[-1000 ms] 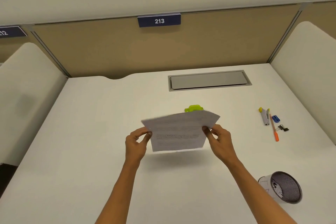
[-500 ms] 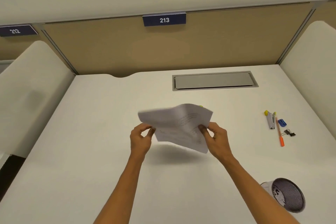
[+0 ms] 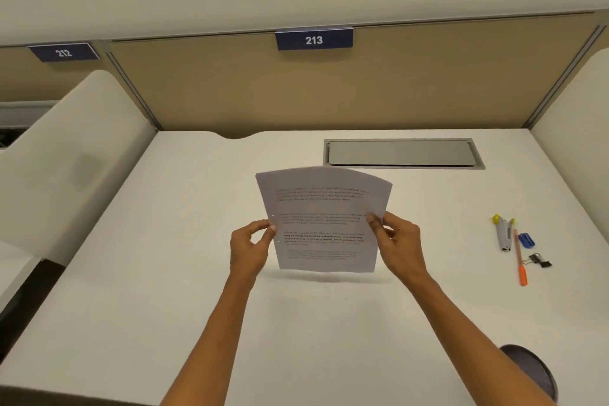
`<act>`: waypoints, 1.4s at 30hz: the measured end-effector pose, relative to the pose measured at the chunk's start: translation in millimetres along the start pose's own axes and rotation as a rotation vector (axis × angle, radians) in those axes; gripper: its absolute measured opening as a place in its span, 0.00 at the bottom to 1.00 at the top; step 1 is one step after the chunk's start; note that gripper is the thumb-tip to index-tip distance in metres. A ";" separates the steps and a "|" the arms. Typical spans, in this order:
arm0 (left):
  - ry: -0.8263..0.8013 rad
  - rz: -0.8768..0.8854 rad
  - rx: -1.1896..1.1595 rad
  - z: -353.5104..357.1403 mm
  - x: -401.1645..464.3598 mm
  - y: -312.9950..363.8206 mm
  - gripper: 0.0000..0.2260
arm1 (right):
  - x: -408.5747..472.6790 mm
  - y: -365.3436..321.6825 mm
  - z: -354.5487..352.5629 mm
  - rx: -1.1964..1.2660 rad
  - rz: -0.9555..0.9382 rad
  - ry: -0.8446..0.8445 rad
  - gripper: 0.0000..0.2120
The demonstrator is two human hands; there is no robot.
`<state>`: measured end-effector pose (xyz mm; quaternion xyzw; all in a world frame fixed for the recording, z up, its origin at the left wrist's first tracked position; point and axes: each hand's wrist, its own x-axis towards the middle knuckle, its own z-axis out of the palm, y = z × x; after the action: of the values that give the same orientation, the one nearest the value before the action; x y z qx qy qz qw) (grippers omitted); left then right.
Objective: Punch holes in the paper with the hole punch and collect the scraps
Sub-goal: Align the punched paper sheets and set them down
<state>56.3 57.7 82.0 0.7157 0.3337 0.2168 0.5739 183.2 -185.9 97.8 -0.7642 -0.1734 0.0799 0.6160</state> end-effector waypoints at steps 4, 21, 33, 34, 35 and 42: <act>-0.029 -0.056 -0.095 -16.2 -0.2 5.6 0.07 | 15.9 -12.9 8.5 -0.037 -0.004 -0.071 0.08; 0.037 -0.437 -0.136 -153.1 51.3 -43.5 0.04 | 46.9 2.2 170.7 0.018 0.532 -0.314 0.10; -0.044 -0.537 -0.086 -208.5 99.2 -103.7 0.05 | 39.8 19.0 255.4 -0.089 0.664 -0.327 0.18; -0.050 -0.544 -0.073 -211.8 102.9 -109.0 0.05 | 38.9 21.4 262.1 -0.097 0.679 -0.328 0.18; -0.051 -0.552 -0.060 -214.5 106.6 -114.5 0.05 | 38.2 23.6 268.5 -0.103 0.693 -0.329 0.18; -0.081 -0.583 -0.011 -225.4 124.8 -144.3 0.09 | 34.7 35.0 295.8 -0.134 0.773 -0.311 0.14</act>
<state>-47.7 318.0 -10.8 0.5947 0.5007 0.0160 0.6288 121.8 90.6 -0.5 -0.7904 0.0303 0.4077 0.4562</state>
